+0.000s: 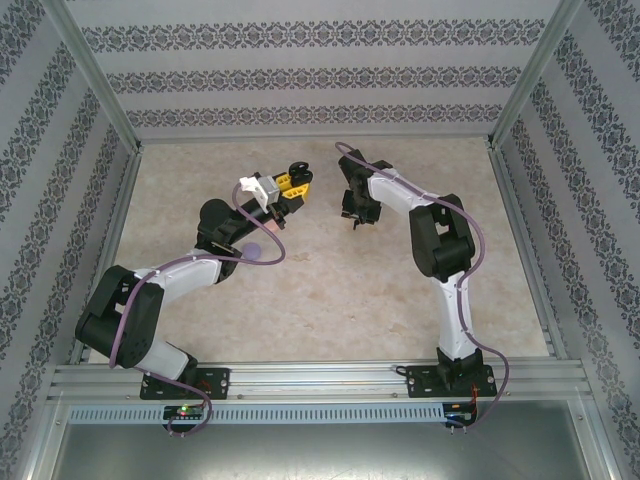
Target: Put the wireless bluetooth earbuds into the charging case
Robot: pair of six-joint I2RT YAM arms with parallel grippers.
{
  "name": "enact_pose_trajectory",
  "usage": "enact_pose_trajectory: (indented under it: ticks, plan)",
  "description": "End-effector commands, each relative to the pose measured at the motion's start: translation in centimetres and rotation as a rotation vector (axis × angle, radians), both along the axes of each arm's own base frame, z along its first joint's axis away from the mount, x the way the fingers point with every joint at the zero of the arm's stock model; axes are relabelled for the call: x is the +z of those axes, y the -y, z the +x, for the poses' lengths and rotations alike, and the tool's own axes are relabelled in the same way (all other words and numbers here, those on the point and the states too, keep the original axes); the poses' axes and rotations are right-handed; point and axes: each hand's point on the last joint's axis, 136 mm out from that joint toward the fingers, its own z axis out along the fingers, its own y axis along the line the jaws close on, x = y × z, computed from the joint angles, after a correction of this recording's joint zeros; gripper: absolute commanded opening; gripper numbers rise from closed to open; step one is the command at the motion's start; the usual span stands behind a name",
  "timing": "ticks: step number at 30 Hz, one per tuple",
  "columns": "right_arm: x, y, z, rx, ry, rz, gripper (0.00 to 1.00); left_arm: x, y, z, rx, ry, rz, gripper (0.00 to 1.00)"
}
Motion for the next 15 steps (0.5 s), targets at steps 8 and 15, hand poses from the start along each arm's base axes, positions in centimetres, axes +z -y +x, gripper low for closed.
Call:
enact_pose_trajectory:
  ticks: [8,15]
  plan:
    - [-1.1,-0.5,-0.6,0.003,-0.031,-0.031,0.38,1.6,-1.0,-0.6,0.006,0.057,-0.039,0.00]
    - [-1.6,-0.6,-1.0,0.010,-0.037,-0.038,0.36,1.6,-1.1,-0.6,0.006,0.053,-0.044,0.00]
